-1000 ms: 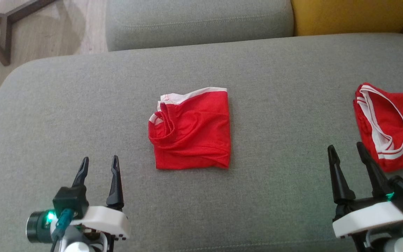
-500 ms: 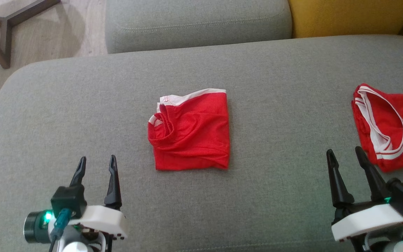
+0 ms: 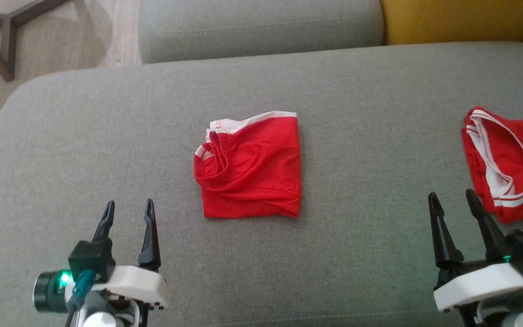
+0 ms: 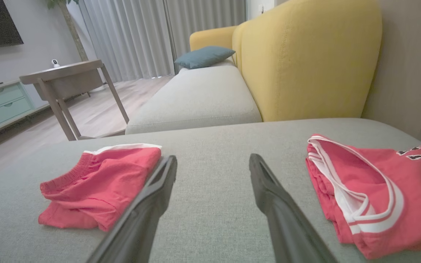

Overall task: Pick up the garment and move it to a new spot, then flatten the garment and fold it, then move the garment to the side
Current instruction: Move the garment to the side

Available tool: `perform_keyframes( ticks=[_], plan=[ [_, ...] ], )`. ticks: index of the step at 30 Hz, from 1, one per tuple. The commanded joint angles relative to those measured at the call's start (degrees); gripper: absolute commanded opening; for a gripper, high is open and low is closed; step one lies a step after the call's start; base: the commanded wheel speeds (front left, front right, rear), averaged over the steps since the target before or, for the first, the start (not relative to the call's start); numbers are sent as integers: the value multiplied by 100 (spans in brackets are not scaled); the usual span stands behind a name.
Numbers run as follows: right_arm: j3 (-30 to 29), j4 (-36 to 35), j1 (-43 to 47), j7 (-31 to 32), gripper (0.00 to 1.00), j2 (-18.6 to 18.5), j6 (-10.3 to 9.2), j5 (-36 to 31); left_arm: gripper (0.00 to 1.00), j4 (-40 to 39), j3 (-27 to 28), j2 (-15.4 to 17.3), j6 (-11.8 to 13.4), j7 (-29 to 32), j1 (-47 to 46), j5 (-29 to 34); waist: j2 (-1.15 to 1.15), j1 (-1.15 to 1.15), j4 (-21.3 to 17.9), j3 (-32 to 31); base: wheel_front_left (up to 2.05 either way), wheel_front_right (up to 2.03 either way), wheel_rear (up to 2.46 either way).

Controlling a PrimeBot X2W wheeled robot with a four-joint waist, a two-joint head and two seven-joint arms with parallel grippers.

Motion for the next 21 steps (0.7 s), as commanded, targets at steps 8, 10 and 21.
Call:
perform_keyframes(
  ticks=[8, 10, 21],
  plan=[
    [270, 437, -977, 14, 100, -259, 37, 156, 100, -202, 62, 18, -82, -234, -835, 94, 0, 0, 433, 625, 0, 0, 0],
    [406, 754, -1287, 53, 100, -292, 37, 219, 100, -160, 15, -52, -113, -300, -1017, 117, 0, 0, 595, 807, 0, 0, 0],
    [1364, 2630, -2792, 499, 100, -362, 37, 718, 100, 248, -219, -476, -345, -505, -1756, 198, 0, 0, 1362, 1430, 0, 0, 0]
  ],
)
